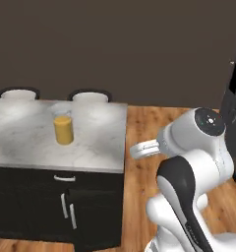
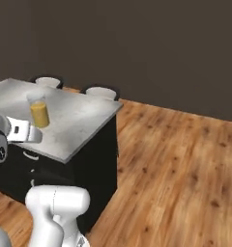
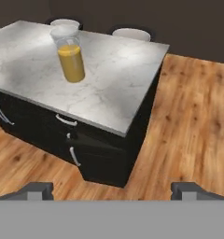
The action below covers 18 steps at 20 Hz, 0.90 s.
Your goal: Place the pitcher and cup on the dining counter for serving.
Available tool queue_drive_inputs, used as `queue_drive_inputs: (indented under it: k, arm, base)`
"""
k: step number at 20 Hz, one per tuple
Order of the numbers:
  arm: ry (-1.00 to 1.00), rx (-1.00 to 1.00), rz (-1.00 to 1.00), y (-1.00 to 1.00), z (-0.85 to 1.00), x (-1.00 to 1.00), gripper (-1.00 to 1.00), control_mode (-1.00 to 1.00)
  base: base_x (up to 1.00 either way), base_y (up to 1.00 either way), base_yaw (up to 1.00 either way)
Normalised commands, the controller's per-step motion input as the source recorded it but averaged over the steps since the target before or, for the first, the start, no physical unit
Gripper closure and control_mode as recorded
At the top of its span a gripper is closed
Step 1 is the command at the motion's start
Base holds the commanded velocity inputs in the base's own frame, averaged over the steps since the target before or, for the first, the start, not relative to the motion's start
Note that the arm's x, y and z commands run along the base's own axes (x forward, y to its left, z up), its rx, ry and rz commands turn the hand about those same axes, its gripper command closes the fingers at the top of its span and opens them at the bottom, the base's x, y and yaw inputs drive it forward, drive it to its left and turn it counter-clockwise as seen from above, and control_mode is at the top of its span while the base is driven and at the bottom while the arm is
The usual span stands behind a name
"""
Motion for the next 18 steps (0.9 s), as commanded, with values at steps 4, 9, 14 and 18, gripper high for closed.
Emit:
queue_drive_inputs:
  k: [4, 9, 14, 18]
  arm:
    - [0.00, 0.00, 0.00, 0.00, 0.00, 0.00, -1.00, 1.00]
    - [0.00, 0.00, 0.00, 0.00, 0.00, 0.00, -1.00, 1.00]
    - [0.00, 0.00, 0.00, 0.00, 0.00, 0.00, -1.00, 1.00]
    - [0.00, 0.00, 0.00, 0.00, 0.00, 0.00, -1.00, 1.00]
  base:
    - [-0.82, 0.00, -0.70]
    - [-0.62, -0.04, -0.74]
    - [-0.47, -0.13, -0.75]
    - [-0.26, -0.21, -0.79]
